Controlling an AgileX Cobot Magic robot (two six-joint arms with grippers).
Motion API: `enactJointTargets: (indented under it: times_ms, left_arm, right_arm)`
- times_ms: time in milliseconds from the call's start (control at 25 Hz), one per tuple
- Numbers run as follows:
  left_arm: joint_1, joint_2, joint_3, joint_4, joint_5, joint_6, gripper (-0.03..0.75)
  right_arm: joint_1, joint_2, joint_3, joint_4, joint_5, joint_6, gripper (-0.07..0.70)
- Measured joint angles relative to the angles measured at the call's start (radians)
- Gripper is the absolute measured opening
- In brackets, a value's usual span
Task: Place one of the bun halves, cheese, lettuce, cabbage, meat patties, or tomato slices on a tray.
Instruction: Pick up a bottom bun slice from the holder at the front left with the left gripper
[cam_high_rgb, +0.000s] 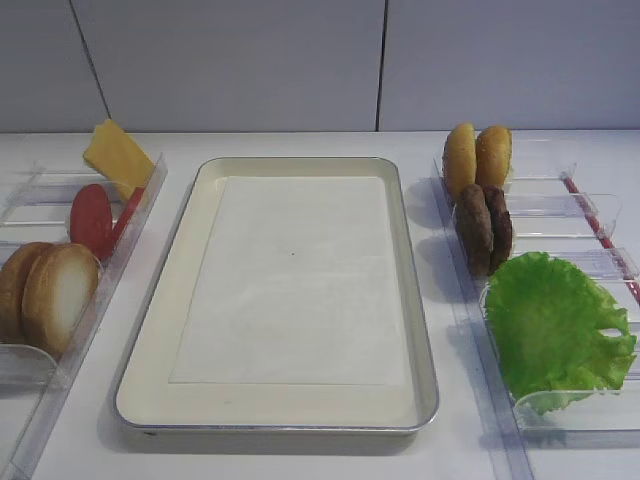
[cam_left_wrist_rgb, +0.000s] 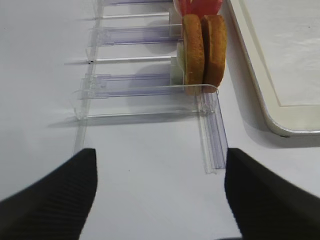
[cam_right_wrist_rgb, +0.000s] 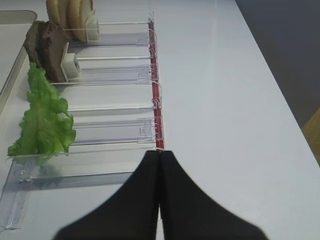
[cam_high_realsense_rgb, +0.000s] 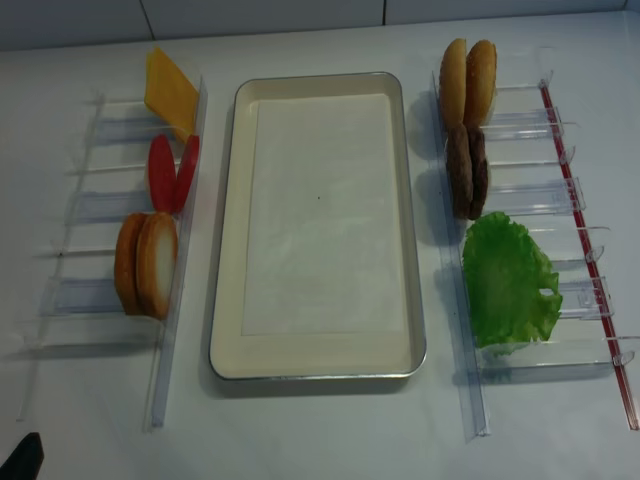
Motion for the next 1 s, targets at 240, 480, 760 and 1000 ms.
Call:
enactJointTargets:
  times_ms: [240,480,760,1000]
  left_arm:
    - [0.000,0.000,0.000,0.000,0.000,0.000,0.526]
    - [0.000,0.000,0.000,0.000,-0.001,0.002,0.526]
    - [0.000,0.000,-0.041,0.000,-0.028,0.024,0.526]
    - [0.000,0.094,-0.131,-0.003,-0.035,0.024,0.526]
  right_arm:
    - [0.000,0.000,0.000,0.000,0.000,0.000,0.238]
    - [0.000,0.000,0.000,0.000,0.000,0.000,0.238]
    - [0.000,0.000,0.000,0.000,0.000,0.000,0.238]
    - [0.000,0.000,0.000,0.000,0.000,0.000,0.238]
